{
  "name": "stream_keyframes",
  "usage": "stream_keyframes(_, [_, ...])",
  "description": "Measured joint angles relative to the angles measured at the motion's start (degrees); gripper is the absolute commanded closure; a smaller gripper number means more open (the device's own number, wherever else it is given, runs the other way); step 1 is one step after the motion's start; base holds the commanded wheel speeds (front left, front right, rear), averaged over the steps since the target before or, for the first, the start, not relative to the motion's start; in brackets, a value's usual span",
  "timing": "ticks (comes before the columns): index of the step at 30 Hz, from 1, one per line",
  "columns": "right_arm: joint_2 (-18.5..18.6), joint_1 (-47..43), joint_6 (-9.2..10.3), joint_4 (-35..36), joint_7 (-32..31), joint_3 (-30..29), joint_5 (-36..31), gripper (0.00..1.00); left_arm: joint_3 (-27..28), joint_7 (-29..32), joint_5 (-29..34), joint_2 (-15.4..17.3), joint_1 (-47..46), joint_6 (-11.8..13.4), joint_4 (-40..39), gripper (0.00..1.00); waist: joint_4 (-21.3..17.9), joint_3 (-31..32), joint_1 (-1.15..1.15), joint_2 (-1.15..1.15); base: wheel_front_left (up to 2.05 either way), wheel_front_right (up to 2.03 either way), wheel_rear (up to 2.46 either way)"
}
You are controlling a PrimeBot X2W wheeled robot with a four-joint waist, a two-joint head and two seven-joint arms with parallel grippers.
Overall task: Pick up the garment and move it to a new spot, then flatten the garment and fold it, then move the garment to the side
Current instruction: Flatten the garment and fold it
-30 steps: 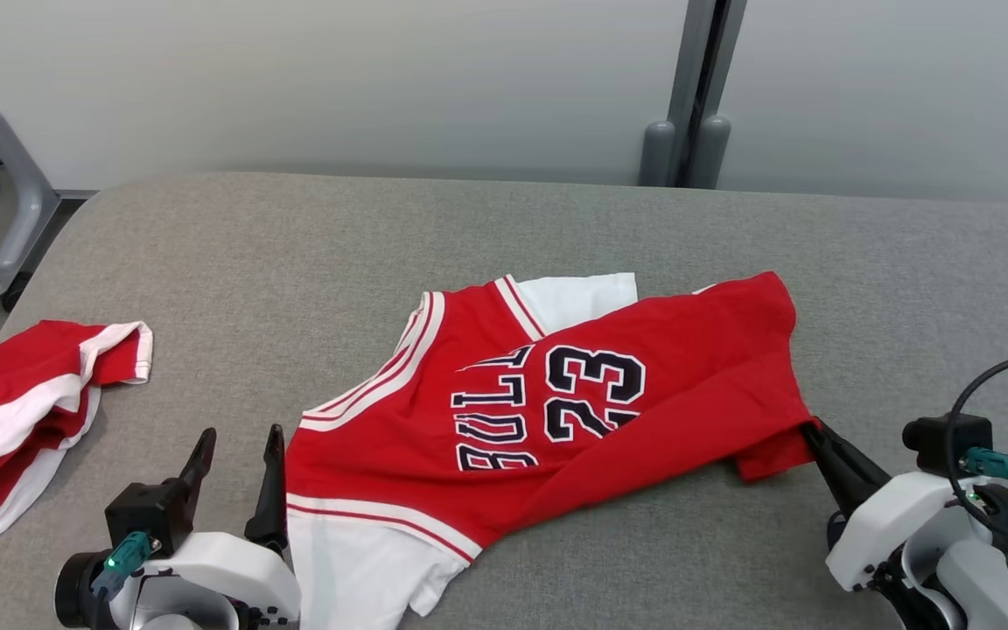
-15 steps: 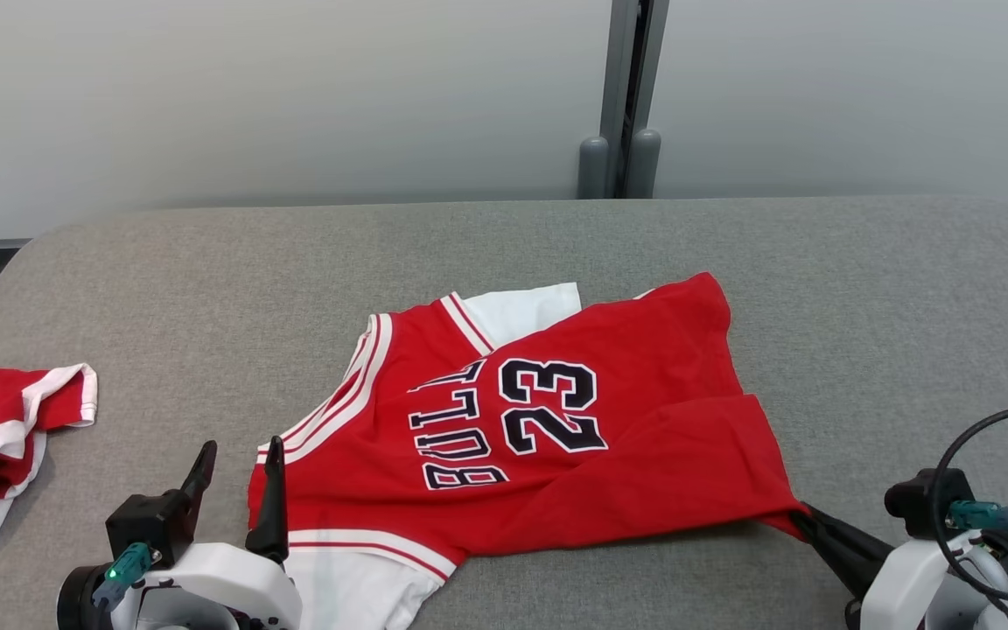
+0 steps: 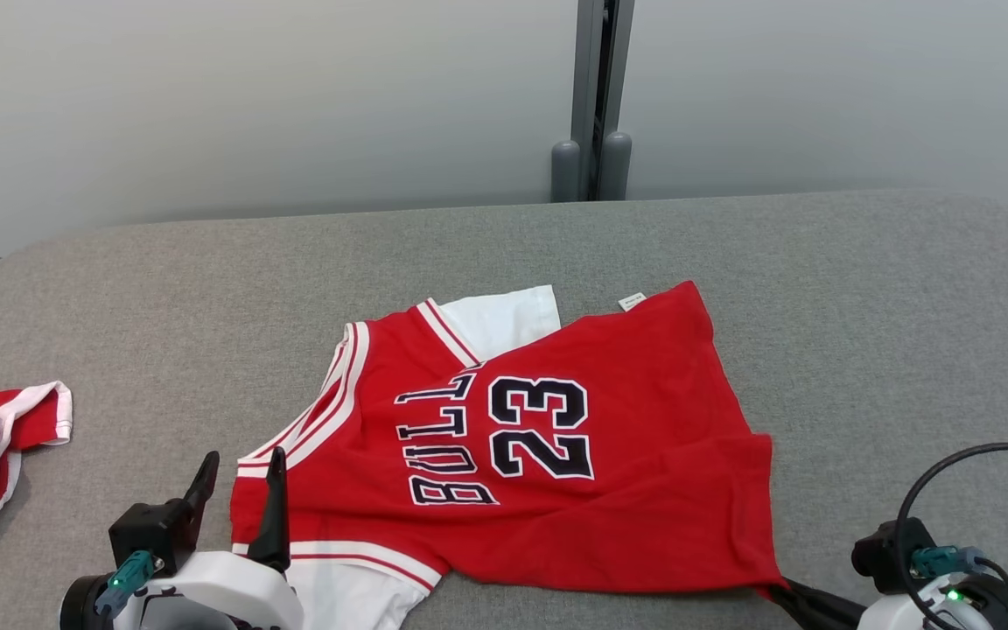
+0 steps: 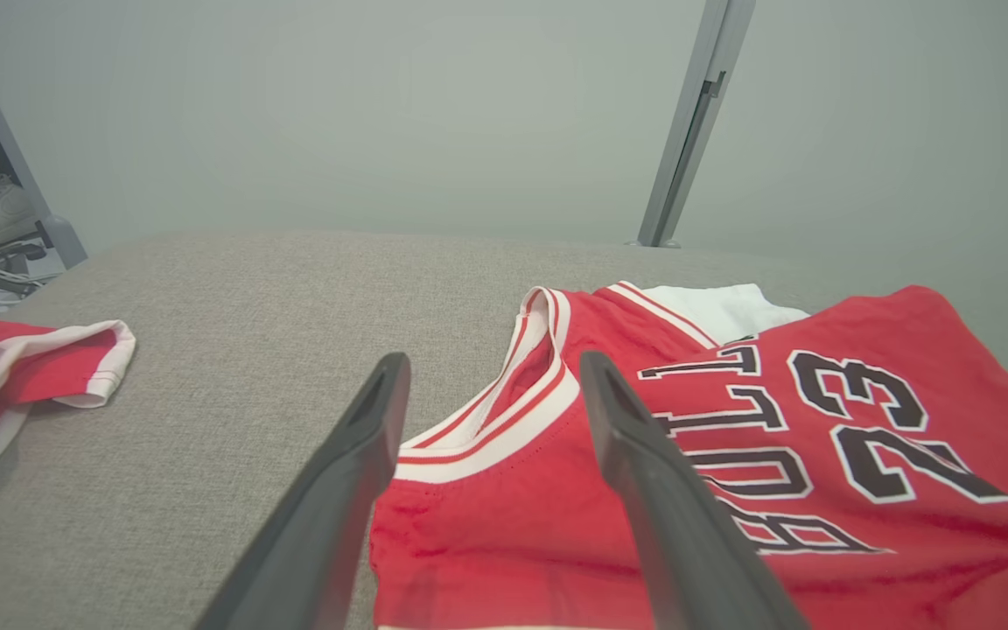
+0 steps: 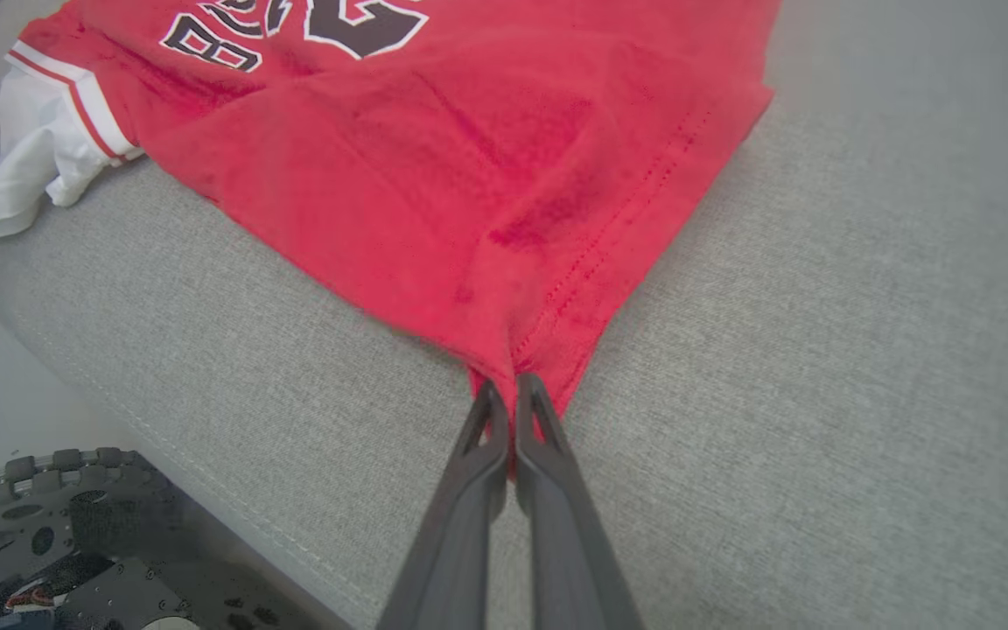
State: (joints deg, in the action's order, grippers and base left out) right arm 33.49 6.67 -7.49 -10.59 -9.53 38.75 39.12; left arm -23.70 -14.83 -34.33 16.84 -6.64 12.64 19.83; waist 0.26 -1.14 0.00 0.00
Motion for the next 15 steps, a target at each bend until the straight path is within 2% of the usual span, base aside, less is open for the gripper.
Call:
stream_keyframes(1, [-0.5, -0.4, 0.00, 0.1, -0.3, -0.5, -0.3, 0.00, 0.0, 0.0, 0.0, 0.0, 0.0, 0.0, 0.0, 0.00, 0.0, 0.0, 0.00, 0.00, 0.00, 0.00, 0.00])
stream_keyframes(9, [-1.7, -2.6, 0.00, 2.4, -1.5, -5.8, -0.8, 0.00, 0.0, 0.0, 0.0, 0.3, 0.0, -0.1, 0.2, 0.00, -0.1, 0.3, 0.00, 0.00, 0.00, 0.00, 0.00])
stream_keyframes(15, [-3.5, -4.0, 0.00, 4.6, 4.0, -14.5, -2.9, 0.00, 1.6, -0.1, 0.0, 0.2, 0.3, 0.0, -1.1, 0.00, -0.1, 0.9, 0.00, 0.00, 0.00, 0.00, 0.00])
